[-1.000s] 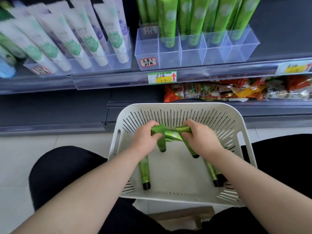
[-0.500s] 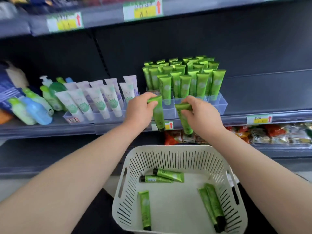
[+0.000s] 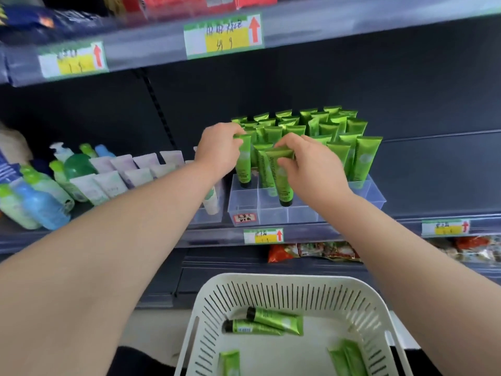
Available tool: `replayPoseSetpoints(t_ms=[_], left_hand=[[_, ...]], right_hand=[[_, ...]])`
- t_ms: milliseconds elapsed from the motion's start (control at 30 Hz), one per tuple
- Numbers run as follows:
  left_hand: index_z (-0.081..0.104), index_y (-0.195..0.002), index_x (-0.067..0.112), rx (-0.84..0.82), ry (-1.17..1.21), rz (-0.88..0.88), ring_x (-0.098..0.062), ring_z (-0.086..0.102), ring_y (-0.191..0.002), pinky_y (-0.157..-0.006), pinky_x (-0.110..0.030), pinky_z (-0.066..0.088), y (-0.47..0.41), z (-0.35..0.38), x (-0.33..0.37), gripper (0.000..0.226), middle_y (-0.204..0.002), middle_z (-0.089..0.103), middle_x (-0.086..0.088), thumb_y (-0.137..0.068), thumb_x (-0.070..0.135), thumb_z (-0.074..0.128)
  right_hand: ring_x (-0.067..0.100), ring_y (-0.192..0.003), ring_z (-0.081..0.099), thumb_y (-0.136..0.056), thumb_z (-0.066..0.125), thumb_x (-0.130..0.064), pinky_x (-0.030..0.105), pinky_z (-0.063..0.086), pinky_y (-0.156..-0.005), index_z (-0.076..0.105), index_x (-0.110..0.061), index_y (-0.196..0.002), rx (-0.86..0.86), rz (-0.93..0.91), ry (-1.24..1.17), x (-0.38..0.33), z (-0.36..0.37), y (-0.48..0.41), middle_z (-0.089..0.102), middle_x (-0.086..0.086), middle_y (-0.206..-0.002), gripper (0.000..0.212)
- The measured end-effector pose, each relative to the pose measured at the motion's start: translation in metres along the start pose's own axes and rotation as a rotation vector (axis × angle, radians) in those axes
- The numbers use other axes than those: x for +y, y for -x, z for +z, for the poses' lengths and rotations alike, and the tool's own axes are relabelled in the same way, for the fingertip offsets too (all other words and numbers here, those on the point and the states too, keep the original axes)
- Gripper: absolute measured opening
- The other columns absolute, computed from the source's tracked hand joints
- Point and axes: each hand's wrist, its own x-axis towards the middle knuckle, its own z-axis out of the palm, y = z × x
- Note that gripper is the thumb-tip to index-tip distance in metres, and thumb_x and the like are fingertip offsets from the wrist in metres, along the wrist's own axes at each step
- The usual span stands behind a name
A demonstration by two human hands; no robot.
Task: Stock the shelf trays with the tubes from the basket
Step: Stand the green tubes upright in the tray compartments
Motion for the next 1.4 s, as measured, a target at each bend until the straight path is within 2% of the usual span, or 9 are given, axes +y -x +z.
replayPoseSetpoints(t_ms=[133,233,367,567,667,767,900,1167,1400], left_hand=[[0.068,-0.115,0.018,-0.073,-0.114,0.000,-0.019,0.053,-0.091,-0.073,-0.024,0.034,-0.020,0.017,-0.009,0.025,-0.114,0.064,-0.007,-0.094,0.010,0.057],[0.068,-0.116,0.019,-0.093,-0.182,0.006,-0.015,0.049,-0.086,-0.070,-0.025,0.033,-0.026,0.025,-0.012,0.030,-0.111,0.065,-0.006,-0.092,0.004,0.056],[0.067,-0.116,0.018,-0.124,-0.241,-0.002,-0.029,0.057,-0.104,-0.074,-0.028,0.039,-0.027,0.029,-0.012,0.034,-0.117,0.062,-0.009,-0.091,0.000,0.052],[0.058,-0.126,0.012,-0.016,-0.228,0.065,-0.029,0.057,-0.109,-0.074,-0.031,0.040,-0.010,0.010,-0.007,0.048,-0.124,0.058,-0.009,-0.085,-0.011,0.050],[0.061,-0.123,0.014,0.009,-0.207,0.108,-0.026,0.055,-0.111,-0.079,-0.031,0.045,0.010,-0.004,-0.010,0.042,-0.123,0.058,-0.006,-0.086,-0.005,0.056],[0.064,-0.117,0.014,-0.030,-0.240,0.154,-0.025,0.051,-0.111,-0.080,-0.040,0.048,0.035,-0.015,-0.021,0.035,-0.122,0.059,-0.005,-0.089,-0.002,0.051],[0.068,-0.113,0.018,-0.102,-0.279,0.222,-0.020,0.047,-0.116,-0.079,-0.036,0.045,0.061,-0.026,-0.041,0.032,-0.123,0.061,0.001,-0.092,0.002,0.050],[0.068,-0.110,0.020,-0.130,-0.221,0.254,-0.013,0.042,-0.120,-0.083,-0.028,0.039,0.076,-0.032,-0.064,0.034,-0.121,0.060,0.005,-0.090,-0.003,0.052],[0.067,-0.112,0.019,-0.132,-0.165,0.235,-0.015,0.047,-0.118,-0.086,-0.033,0.044,0.077,-0.028,-0.062,0.031,-0.124,0.060,0.004,-0.093,0.001,0.050]], right_hand=[[0.019,-0.087,0.050,-0.092,0.055,-0.022,0.028,0.031,-0.058,0.058,-0.024,-0.115,0.021,-0.016,0.012,0.007,0.005,-0.009,0.063,-0.003,-0.095,0.023],[0.015,-0.084,0.042,-0.091,0.056,-0.023,0.029,0.034,-0.062,0.058,-0.025,-0.113,0.044,-0.030,0.017,0.009,0.007,-0.014,0.064,-0.006,-0.094,0.022],[0.014,-0.083,0.041,-0.091,0.056,-0.022,0.028,0.032,-0.060,0.059,-0.024,-0.113,0.052,-0.039,0.012,0.009,0.008,-0.018,0.060,-0.009,-0.090,0.022],[0.020,-0.089,0.050,-0.091,0.056,-0.020,0.028,0.033,-0.062,0.059,-0.021,-0.115,0.054,-0.039,0.025,0.002,0.014,-0.022,0.060,-0.006,-0.091,0.024],[0.022,-0.093,0.052,-0.091,0.055,-0.020,0.028,0.034,-0.063,0.058,-0.020,-0.116,0.047,-0.049,0.044,-0.007,0.021,-0.029,0.052,-0.006,-0.090,0.025],[0.024,-0.090,0.054,-0.091,0.054,-0.019,0.029,0.036,-0.062,0.058,-0.019,-0.117,0.055,-0.054,0.042,-0.019,0.029,-0.040,0.056,0.000,-0.099,0.026],[0.028,-0.090,0.056,-0.091,0.054,-0.018,0.031,0.038,-0.062,0.057,-0.016,-0.118,0.049,-0.071,0.079,-0.032,0.044,-0.056,0.058,0.005,-0.102,0.027],[0.033,-0.115,0.047,-0.089,0.054,-0.018,0.044,0.036,-0.093,0.056,-0.020,-0.122,-0.104,0.024,0.267,-0.034,0.079,-0.073,0.063,0.008,-0.115,0.033],[0.029,-0.118,0.040,-0.087,0.056,-0.013,0.042,0.034,-0.090,0.056,-0.025,-0.122,-0.171,0.037,0.394,-0.028,0.094,-0.068,0.065,0.003,-0.110,0.037]])
